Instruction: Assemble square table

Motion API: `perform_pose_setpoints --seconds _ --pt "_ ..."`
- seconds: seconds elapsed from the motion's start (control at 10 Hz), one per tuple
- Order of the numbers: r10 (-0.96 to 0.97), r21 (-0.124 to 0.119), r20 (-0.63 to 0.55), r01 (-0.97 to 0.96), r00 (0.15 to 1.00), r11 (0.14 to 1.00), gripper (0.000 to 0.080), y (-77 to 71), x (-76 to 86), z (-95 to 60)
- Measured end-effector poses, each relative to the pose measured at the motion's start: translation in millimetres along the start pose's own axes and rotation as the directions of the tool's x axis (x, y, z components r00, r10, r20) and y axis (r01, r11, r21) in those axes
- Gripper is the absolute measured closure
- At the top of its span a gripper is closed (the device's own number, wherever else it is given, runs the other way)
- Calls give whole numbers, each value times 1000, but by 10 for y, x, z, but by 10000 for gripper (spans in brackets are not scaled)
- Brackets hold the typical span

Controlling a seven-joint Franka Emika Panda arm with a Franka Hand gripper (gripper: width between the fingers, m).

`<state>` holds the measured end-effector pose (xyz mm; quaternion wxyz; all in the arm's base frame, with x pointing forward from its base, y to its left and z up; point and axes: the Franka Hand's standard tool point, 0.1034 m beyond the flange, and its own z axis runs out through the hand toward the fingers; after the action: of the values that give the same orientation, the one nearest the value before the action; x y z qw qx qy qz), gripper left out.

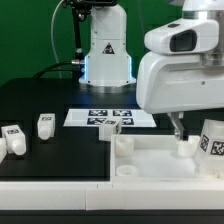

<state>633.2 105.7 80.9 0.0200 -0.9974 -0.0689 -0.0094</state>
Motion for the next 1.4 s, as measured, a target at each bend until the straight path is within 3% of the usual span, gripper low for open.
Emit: perform_pose_setpoints --seconds 0.1,0.2,0.3,0.4,0.5,0.8,1.0,1.2,1.4 --pt "13 0 1 -13 1000 1000 150 -3 -3 4" --pt "66 2 2 -66 998 998 264 -9 -5 8" --pt "148 2 2 -148 989 989 444 -16 -7 10" --pt "216 3 3 -216 976 976 444 -21 -7 11" --pt "284 3 3 -284 959 959 515 -28 -7 12" --pt "503 23 -15 -503 864 864 515 -35 19 15" --pt "688 31 -13 -688 725 725 515 -90 23 19" --pt "828 57 15 -828 560 558 515 -78 31 20" --pt "900 57 26 -900 435 433 515 -86 32 23"
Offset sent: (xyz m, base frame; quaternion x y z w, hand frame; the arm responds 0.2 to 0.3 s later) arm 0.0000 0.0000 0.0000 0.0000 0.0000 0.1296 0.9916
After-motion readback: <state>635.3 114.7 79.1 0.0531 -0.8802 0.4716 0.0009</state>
